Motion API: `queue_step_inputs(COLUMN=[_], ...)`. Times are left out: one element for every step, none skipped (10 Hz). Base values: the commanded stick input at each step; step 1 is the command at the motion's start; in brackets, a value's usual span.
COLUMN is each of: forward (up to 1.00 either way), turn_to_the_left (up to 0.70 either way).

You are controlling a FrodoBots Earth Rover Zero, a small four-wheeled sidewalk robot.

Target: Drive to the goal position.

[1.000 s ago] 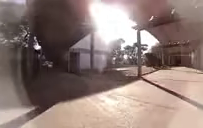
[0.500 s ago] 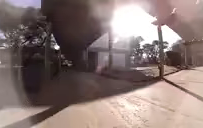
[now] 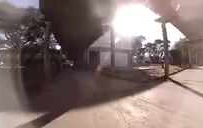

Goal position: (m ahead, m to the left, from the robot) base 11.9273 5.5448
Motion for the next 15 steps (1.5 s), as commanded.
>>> queue_step_inputs(forward=[0.5, 0.5, 0.5, 0.5, 0.5, 0.5, 0.5, 0.5, 0.5, 0.5, 0.5, 0.5, 0.5, 0.5, 0.5], turn_to_the_left=[0.0, 0.0, 0.0, 0.0, 0.0, 0.0, 0.0, 0.0, 0.0, 0.0, 0.0, 0.0, 0.0, 0.0, 0.0])
